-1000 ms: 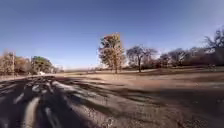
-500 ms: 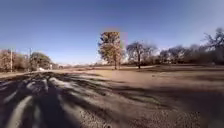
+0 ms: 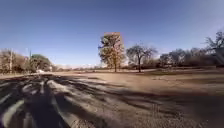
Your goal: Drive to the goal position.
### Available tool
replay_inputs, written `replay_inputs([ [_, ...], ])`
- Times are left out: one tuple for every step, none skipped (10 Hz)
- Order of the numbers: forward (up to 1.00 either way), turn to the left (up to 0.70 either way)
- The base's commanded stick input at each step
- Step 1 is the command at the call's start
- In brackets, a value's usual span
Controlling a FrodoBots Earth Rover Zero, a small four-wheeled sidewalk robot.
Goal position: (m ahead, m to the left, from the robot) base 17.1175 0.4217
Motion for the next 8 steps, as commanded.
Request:
replay_inputs([
  [0.50, 0.00],
  [0.50, 0.00],
  [0.50, 0.00],
  [0.50, 0.00],
  [0.50, 0.00],
  [0.50, 0.00],
  [0.50, 0.00],
  [0.50, 0.00],
])
